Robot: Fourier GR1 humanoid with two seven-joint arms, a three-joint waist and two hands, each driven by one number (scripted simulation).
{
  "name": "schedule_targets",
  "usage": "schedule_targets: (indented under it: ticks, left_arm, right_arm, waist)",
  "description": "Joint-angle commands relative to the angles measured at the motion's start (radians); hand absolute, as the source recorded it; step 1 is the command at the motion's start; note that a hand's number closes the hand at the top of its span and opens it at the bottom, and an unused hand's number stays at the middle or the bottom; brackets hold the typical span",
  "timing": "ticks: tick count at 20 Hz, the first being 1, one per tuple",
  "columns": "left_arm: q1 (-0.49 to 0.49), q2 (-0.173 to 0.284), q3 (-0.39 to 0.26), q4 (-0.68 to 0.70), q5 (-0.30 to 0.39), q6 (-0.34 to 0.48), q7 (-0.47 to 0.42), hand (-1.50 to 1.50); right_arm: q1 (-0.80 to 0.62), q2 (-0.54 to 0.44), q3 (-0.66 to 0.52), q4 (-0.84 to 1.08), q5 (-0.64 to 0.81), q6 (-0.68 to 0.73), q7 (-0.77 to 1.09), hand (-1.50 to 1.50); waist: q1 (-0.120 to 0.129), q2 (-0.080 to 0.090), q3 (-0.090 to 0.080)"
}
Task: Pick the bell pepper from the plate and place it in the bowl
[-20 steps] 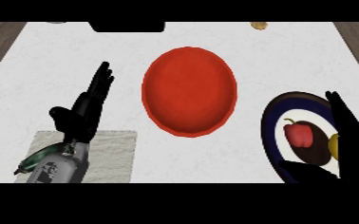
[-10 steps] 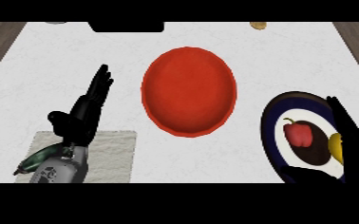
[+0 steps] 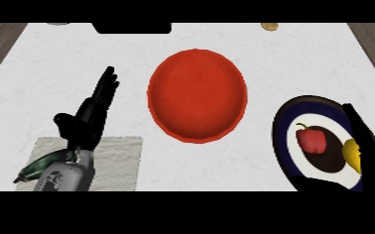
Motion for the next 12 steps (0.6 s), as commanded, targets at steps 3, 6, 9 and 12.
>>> schedule_targets:
  ticks: [3, 6, 9, 12]
  left_arm:
    - [0.047, 0.008, 0.031, -0.094, -0.002, -0.035, 0.054, 0.0]
    - [-0.056, -0.014, 0.075, 0.033, 0.001, -0.052, 0.011, 0.0]
    - [-0.029, -0.02, 0.052, -0.057, -0.023, -0.053, 0.094, 0.0]
    - [0.024, -0.072, 0.032, -0.027, -0.072, -0.032, 0.004, 0.0]
  right_arm:
    - [0.027, 0.038, -0.065, 0.081, -0.052, 0.0, -0.095, -1.5]
    - [-0.005, 0.063, -0.064, 0.158, -0.06, -0.009, -0.147, -1.5]
    - [0.039, 0.081, -0.077, 0.169, -0.056, -0.018, -0.189, -1.5]
    - [0.007, 0.103, -0.096, 0.148, -0.061, -0.002, -0.161, -1.5]
  waist:
    - [0.002, 0.0, 0.0]
    - [0.0, 0.001, 0.0]
    - [0.0, 0.0, 0.0]
    - [0.001, 0.0, 0.0]
